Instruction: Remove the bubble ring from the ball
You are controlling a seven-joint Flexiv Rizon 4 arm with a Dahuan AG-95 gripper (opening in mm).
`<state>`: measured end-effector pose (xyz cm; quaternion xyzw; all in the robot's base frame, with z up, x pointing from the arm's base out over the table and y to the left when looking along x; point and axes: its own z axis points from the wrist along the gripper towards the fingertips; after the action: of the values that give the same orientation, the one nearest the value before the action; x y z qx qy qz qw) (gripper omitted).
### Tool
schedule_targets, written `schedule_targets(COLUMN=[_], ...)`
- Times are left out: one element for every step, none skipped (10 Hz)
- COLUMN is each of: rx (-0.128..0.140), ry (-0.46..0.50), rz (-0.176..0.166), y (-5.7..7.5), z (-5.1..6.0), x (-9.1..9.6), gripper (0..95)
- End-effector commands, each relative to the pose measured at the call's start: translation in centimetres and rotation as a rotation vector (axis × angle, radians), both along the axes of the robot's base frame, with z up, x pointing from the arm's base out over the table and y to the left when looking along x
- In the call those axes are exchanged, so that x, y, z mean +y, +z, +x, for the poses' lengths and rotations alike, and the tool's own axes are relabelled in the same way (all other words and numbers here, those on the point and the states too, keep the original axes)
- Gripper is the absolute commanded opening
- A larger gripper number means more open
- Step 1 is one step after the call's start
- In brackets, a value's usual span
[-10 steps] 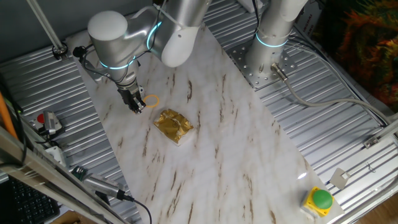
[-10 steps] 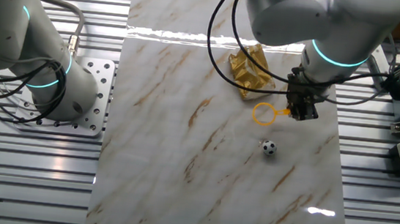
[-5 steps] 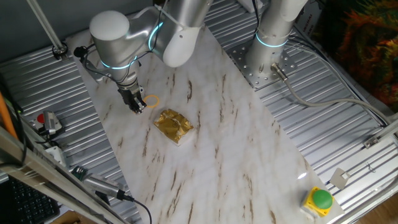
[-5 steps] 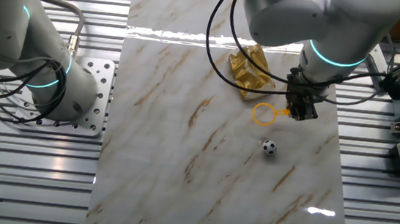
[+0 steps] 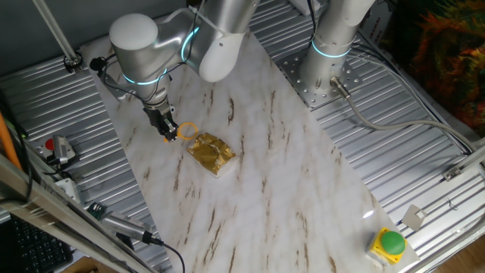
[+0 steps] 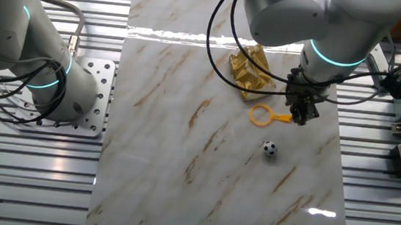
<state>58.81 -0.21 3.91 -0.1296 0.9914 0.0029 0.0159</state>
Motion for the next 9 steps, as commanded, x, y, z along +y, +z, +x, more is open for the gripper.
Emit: schedule_targets(rx=[-0.002, -0.002, -0.002, -0.005, -0.009, -0.014, -0.027, -0.042, -0.047], ry=[0.003, 0.003, 0.003, 0.004, 0.003, 0.000, -0.004, -0.007, -0.012], rz=[-0.001, -0.001, -0.001, -0.001, -0.001, 0.000, 0.000, 0.001, -0.001], y=[-0.01, -0.01, -0.01, -0.01, -0.01, 0.00, 0.00, 0.06, 0.40], z=[0.00, 0.00, 0.00, 0.00, 0.00, 0.01, 0.02, 0.01, -0.03], x=[0.00, 0.00, 0.00, 0.00, 0.00, 0.00, 0.01, 0.01, 0.06], gripper=[57.0, 57.0, 57.0, 57.0, 57.0, 57.0, 57.0, 57.0, 57.0])
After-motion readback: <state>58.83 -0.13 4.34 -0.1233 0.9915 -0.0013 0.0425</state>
